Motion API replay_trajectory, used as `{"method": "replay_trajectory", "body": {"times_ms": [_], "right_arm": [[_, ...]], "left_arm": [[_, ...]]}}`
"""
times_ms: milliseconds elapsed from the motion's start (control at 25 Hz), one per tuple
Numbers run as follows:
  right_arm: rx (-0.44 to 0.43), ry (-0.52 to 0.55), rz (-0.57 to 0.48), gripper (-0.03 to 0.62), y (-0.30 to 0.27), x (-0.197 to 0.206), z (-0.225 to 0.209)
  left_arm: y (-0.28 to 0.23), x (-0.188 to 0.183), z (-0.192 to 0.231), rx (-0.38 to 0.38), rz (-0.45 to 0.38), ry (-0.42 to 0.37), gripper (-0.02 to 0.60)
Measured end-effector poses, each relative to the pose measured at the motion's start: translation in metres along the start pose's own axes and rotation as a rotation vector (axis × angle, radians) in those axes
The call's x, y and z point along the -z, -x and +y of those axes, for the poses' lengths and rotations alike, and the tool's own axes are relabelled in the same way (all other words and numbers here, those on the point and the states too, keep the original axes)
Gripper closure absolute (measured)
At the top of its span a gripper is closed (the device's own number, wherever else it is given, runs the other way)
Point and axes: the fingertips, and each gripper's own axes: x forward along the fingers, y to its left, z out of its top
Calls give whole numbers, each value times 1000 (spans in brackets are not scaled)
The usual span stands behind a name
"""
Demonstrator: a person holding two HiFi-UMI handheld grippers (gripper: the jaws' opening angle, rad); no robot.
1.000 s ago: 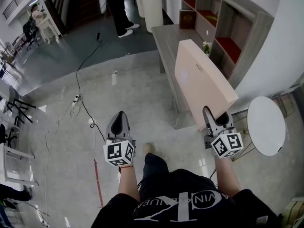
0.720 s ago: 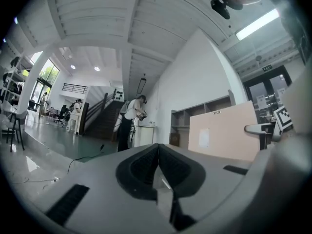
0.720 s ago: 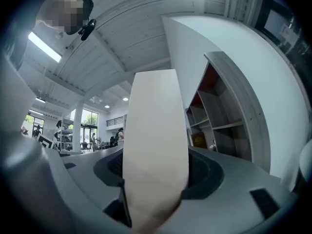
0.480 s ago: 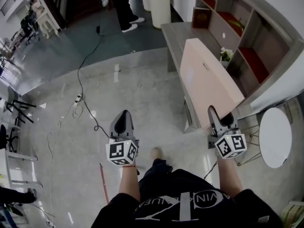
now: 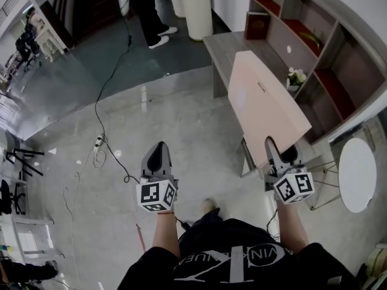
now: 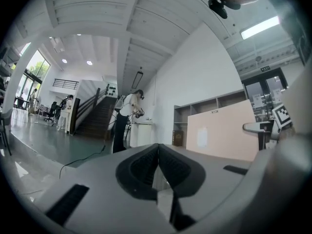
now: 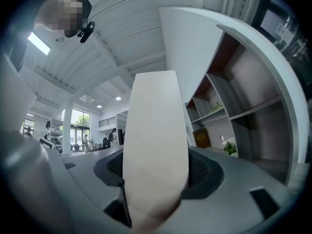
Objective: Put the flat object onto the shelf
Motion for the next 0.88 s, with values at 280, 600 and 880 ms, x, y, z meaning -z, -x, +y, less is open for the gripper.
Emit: {"method": "replay_trajectory", "body": {"times_ms": [280,600,880], "right_arm": [[46,-3,-7,301,-25,9,0],[92,-32,-25,301,-56,14,3],[105,-87,-8,301,-79,27,-6]], "left_arm": [[-32,5,22,39,5,2,577],[-56,16,40,111,20,3,577],[-80,28,37,143,53,3,577]]}}
